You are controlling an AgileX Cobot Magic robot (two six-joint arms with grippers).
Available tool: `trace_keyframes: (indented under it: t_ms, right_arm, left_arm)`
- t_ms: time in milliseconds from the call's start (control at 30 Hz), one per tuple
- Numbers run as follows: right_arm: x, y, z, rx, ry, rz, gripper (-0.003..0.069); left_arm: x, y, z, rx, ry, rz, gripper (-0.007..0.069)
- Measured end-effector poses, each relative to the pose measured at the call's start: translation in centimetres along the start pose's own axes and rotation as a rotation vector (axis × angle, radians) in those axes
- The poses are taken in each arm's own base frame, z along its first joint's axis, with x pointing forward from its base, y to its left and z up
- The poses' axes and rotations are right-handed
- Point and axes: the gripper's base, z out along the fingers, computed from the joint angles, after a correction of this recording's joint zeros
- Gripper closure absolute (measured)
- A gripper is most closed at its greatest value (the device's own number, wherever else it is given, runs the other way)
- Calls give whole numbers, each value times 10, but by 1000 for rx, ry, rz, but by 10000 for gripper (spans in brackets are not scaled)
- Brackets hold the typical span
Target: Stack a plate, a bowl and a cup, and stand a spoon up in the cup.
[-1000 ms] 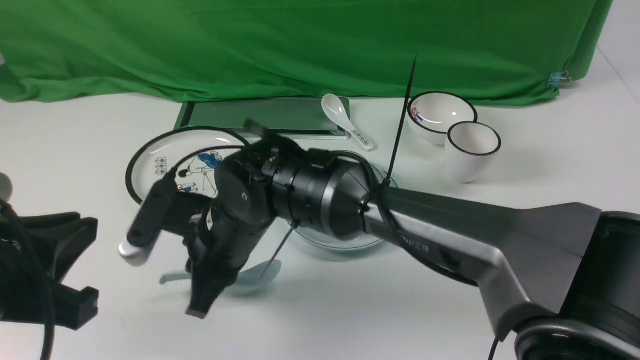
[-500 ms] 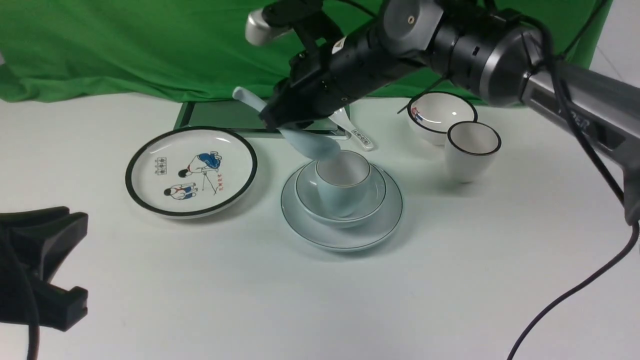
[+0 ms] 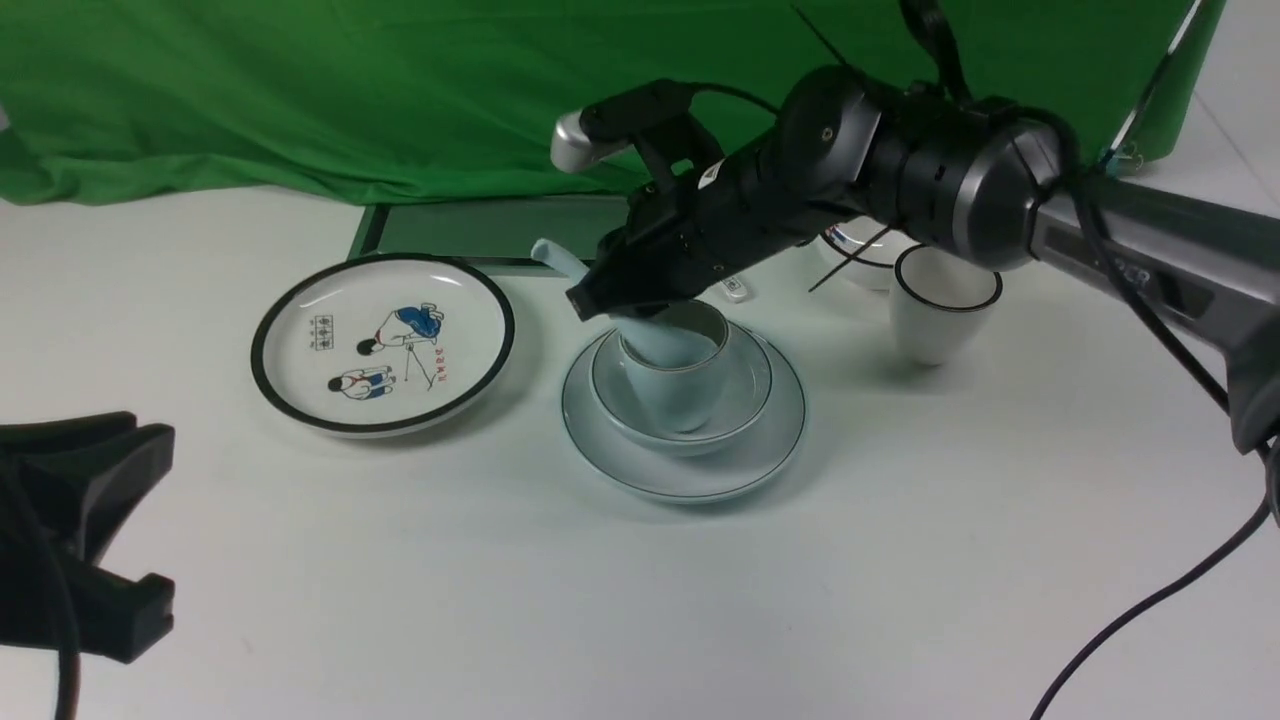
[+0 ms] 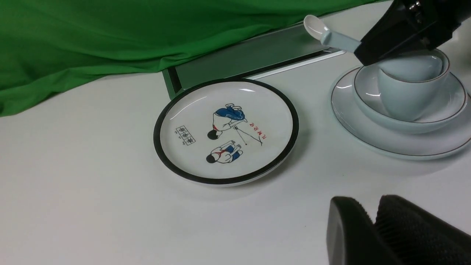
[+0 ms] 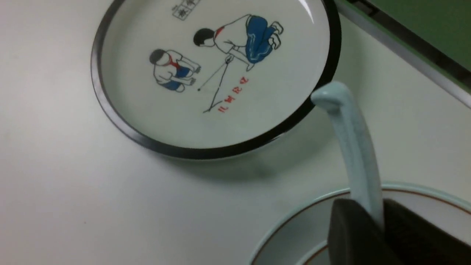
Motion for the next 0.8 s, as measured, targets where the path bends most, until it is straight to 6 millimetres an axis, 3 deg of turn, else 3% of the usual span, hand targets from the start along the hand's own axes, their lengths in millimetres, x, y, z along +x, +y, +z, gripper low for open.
trace_keyframes:
  t_ms: [133,233,400,500,567,600,633,667,700,733,800]
  right_arm:
    - [-8,0,-19,50,3,-75,388]
    - [-20,4,-52,101,0,-125,357]
    - [-34,12,-119,218,33,-187,473]
    - [-40,22,-185,326,47,-209,615]
    - [-39,28,-211,355,49,-210,634]
    - [-31,34,-236,385,68,-187,645]
    - [-24,38,-249,400,71,-169,646]
    - [-20,42,-260,414,61,-159,646]
    - [-15,42,-260,414,71,-148,646]
    - [6,51,-280,438,43,-110,646]
    - [32,59,-290,447,-6,-70,646]
  left_arm:
    - [-1,2,-11,-7,-46,-4,568]
    - [-4,4,-28,-18,-123,-4,568]
    - [-2,6,-47,-31,-187,-13,577]
    - [7,5,-54,-26,-249,-16,643]
    - [11,4,-55,-19,-282,-20,655]
    - [18,2,-54,-11,-317,-19,662]
    - [21,1,-54,-6,-343,-18,662]
    - [24,1,-55,-3,-364,-17,662]
    - [25,0,-55,-2,-368,-17,662]
    - [29,-1,-57,6,-415,-20,662]
    - [32,-2,-58,10,-443,-22,662]
